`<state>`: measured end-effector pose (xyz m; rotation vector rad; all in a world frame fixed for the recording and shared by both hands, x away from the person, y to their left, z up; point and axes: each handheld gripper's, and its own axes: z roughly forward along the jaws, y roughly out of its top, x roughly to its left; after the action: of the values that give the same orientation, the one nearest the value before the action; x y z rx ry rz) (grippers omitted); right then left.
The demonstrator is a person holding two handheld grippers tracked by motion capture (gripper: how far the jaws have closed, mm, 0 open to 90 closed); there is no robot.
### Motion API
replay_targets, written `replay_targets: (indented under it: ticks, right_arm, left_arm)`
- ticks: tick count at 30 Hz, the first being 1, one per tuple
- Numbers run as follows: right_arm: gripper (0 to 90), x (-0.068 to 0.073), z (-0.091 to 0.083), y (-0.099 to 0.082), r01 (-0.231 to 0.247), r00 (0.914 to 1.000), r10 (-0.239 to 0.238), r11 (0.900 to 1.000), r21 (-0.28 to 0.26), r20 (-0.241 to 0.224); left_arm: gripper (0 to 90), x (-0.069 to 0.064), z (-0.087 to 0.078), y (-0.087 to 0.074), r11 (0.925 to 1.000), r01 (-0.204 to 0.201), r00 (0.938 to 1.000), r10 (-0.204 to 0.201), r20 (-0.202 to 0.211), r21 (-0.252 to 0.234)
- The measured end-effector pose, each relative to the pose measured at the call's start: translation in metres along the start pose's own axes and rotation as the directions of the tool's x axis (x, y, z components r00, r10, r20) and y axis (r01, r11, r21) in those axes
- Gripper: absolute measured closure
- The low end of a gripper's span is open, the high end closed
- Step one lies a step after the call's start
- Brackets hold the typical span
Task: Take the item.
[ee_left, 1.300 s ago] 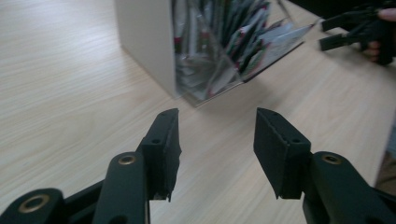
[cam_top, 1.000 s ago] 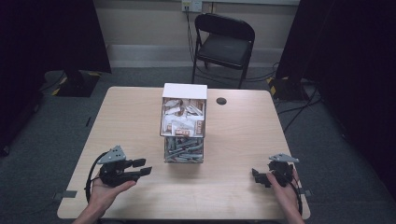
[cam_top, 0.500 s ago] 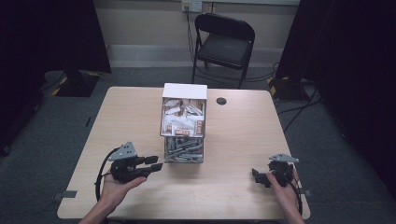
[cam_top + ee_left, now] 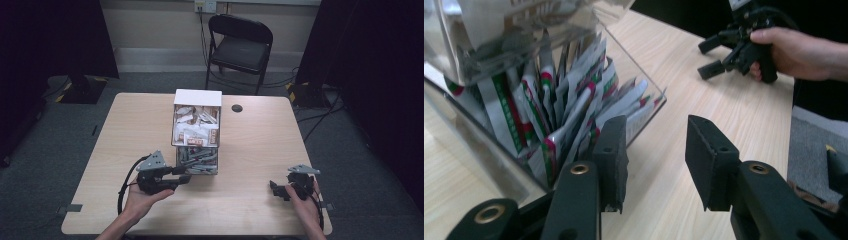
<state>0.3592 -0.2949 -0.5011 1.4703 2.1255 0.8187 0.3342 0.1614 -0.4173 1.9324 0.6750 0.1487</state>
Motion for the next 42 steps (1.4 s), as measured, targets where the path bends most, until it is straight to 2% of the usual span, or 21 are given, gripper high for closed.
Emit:
replay_targets:
  ticks: [6, 10, 15, 17, 18, 19, 21, 24, 27, 30, 34, 40, 42]
  right_arm:
    - [0.0, 0.0, 0.0, 0.0, 0.0, 1.0, 0.0, 1.0, 0.0, 0.0]
    - [0.0, 0.0, 0.0, 0.0, 0.0, 1.0, 0.0, 1.0, 0.0, 0.0]
    - [0.0, 0.0, 0.0, 0.0, 0.0, 1.0, 0.0, 1.0, 0.0, 0.0]
    - [0.0, 0.0, 0.0, 0.0, 0.0, 1.0, 0.0, 1.0, 0.0, 0.0]
    - [0.0, 0.0, 0.0, 0.0, 0.0, 1.0, 0.0, 1.0, 0.0, 0.0]
    - [0.0, 0.0, 0.0, 0.0, 0.0, 1.0, 0.0, 1.0, 0.0, 0.0]
    - [0.0, 0.0, 0.0, 0.0, 0.0, 1.0, 0.0, 1.0, 0.0, 0.0]
    - [0.0, 0.0, 0.0, 0.0, 0.0, 1.0, 0.0, 1.0, 0.0, 0.0]
    - [0.0, 0.0, 0.0, 0.0, 0.0, 1.0, 0.0, 1.0, 0.0, 0.0]
    - [0.0, 0.0, 0.0, 0.0, 0.0, 1.0, 0.0, 1.0, 0.0, 0.0]
    - [0.0, 0.0, 0.0, 0.0, 0.0, 1.0, 0.0, 1.0, 0.0, -0.001]
    - [0.0, 0.0, 0.0, 0.0, 0.0, 1.0, 0.0, 1.0, 0.0, -0.001]
    - [0.0, 0.0, 0.0, 0.0, 0.001, 1.0, -0.001, 1.0, 0.0, -0.001]
  left_arm:
    - [60.7, 0.004, 0.002, 0.002, 0.9998, 0.015, 0.9999, -0.015, 0.001, -0.014]
    - [59.9, 0.008, 0.004, 0.005, 0.9998, 0.009, 1.0, -0.009, -0.002, -0.017]
    - [59.7, 0.015, 0.011, 0.006, 0.9997, 0.014, 0.9998, -0.013, 0.015, -0.02]
    - [60.9, 0.016, 0.013, 0.005, 1.0, -0.002, 0.9999, 0.002, 0.015, -0.008]
    - [65.4, 0.017, 0.015, 0.003, 1.0, -0.006, 0.9998, 0.006, 0.017, -0.005]
    - [66.4, 0.017, 0.016, 0.003, 1.0, -0.006, 1.0, 0.006, 0.003, -0.002]
    - [64.3, 0.02, 0.019, 0.003, 0.9999, 0.006, 0.9999, -0.006, 0.015, -0.008]
    - [64.5, 0.022, 0.023, 0.004, 1.0, 0.001, 0.9999, -0.001, 0.012, 0.001]
    - [68.5, 0.022, 0.027, 0.002, 1.0, -0.003, 0.9995, 0.003, 0.03, 0.009]
    - [68.5, 0.02, 0.033, 0.002, 0.9996, -0.019, 0.9994, 0.018, 0.029, 0.023]
    - [70.4, 0.02, 0.036, 0.001, 0.9996, -0.028, 0.9993, 0.028, 0.025, 0.003]
    - [65.7, 0.021, 0.037, -0.004, 0.9999, -0.012, 0.9997, 0.011, 0.022, 0.003]
    - [66.6, 0.021, 0.037, -0.005, 0.9996, -0.025, 0.9996, 0.024, 0.016, 0.012]
